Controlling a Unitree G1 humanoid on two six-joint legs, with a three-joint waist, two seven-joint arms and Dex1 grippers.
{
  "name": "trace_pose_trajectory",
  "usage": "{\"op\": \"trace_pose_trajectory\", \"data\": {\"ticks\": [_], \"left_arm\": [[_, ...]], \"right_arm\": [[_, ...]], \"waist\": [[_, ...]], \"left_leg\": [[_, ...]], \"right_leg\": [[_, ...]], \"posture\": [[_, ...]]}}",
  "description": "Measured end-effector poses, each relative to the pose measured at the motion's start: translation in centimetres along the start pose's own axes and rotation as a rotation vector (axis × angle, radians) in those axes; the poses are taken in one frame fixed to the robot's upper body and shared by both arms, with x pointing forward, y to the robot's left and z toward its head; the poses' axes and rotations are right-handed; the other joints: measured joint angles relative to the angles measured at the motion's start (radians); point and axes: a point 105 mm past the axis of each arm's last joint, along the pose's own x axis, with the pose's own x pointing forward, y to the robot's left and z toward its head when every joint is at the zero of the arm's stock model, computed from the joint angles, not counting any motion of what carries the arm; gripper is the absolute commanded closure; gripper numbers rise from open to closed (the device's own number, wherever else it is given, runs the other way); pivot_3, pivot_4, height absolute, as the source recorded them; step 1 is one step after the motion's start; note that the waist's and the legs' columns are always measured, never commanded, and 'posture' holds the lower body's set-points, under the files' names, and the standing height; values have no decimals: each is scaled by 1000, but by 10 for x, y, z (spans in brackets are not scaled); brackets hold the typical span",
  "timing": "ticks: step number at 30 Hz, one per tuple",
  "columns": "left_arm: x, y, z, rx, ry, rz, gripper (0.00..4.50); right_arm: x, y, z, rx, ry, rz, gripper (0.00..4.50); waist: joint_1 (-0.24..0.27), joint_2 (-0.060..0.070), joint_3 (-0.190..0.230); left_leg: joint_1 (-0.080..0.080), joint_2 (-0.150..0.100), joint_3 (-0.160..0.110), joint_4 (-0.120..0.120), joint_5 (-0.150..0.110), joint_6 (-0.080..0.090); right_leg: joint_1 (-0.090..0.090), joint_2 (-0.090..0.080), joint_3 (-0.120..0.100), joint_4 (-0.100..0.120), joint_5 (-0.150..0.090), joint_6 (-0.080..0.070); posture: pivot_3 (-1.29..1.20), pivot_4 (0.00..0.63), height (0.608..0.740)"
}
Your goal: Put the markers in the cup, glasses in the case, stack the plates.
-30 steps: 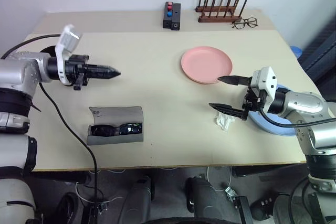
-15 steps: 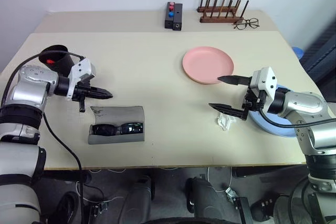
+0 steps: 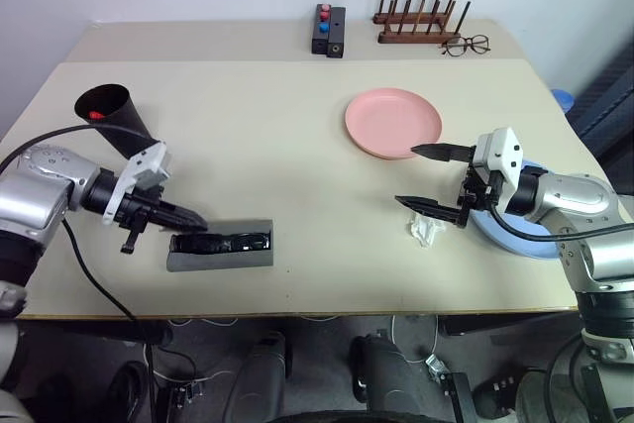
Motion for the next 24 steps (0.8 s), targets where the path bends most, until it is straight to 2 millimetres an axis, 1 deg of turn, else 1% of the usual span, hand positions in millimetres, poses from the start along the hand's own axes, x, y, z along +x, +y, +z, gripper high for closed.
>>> {"op": "trace_pose_trajectory", "data": {"ticks": [4, 6, 9, 11, 13, 15, 16, 18, 20, 21, 22, 24], "left_arm": [[7, -6, -15, -32, 16, -32, 4463], [7, -7, -15, -22, 12, -31, 4463], [7, -6, -13, -63, -9, -26, 4463], [10, -3, -8, -95, -37, -20, 4463], [10, 7, 3, -103, -109, 23, 4463], [2, 12, 17, -102, -191, 69, 4463], [-6, 14, 27, -107, -247, 94, 3955], [-17, 16, 44, -106, -336, 127, 3220], [-26, 19, 69, -100, -448, 152, 2256], [-30, 21, 80, -92, -495, 161, 1665], [-35, 22, 95, -74, -555, 172, 1253], [-40, 23, 114, -31, -624, 186, 286]], "right_arm": [[-1, 0, -1, 1, 1, 0, 0], [-1, 0, -2, 2, 2, 2, 0], [-1, 0, -2, 3, 2, 2, 0], [-1, 0, -2, 4, 3, 2, 0], [-1, 0, -2, 4, 3, 0, 0], [-1, 0, -2, 3, 3, -5, 0], [-1, -1, -2, 4, 3, -13, 0], [-2, -3, -3, 5, 4, -30, 0], [-3, -10, -3, 10, 3, -70, 0], [-3, -13, -4, 8, 7, -89, 0], [-4, -19, -5, 4, 18, -115, 0], [-4, -26, -4, -7, 30, -148, 0]], "waist": [[2, 0, 0], [2, 1, 0], [2, 1, 0], [4, 1, 0], [5, 0, 0], [3, 0, 0], [0, 0, 0], [-2, 0, 0], [0, 0, 0], [0, 0, 0], [2, 0, 0], [3, 0, 0]], "left_leg": [[0, 0, 0, 0, 0, 0], [0, 0, 0, 0, 0, 0], [0, 0, 0, 0, 0, 0], [0, 0, 0, 0, 0, 0], [0, 0, 0, 0, 0, 0], [0, 0, 0, 0, 0, 0], [0, 0, 0, 0, 0, 0], [0, 0, 0, 0, 0, 0], [0, 0, 0, 0, 0, 0], [0, 0, 0, 1, 0, 0], [0, 0, 0, 1, 0, 0], [0, -1, 0, 1, 0, 0]], "right_leg": [[0, 0, 0, 0, 0, 0], [0, 0, 0, 0, 0, 0], [0, 0, 0, 0, 0, 0], [0, 0, 0, 0, 0, 0], [0, 0, 0, 0, 0, 0], [0, 0, 0, 0, 0, 1], [0, 0, 0, 0, 0, 1], [0, 0, 0, 0, 1, 2], [0, 1, 0, 1, 2, 4], [1, 1, 0, 1, 1, 4], [1, 0, 0, 1, 1, 5], [1, 0, 0, 0, 1, 5]], "posture": [[0, 150, 740], [0, 150, 740], [0, 150, 740], [0, 150, 740], [0, 150, 740], [0, 150, 740], [0, 150, 740], [0, 150, 740], [0, 150, 740], [0, 150, 740], [0, 150, 740], [0, 150, 740]]}}
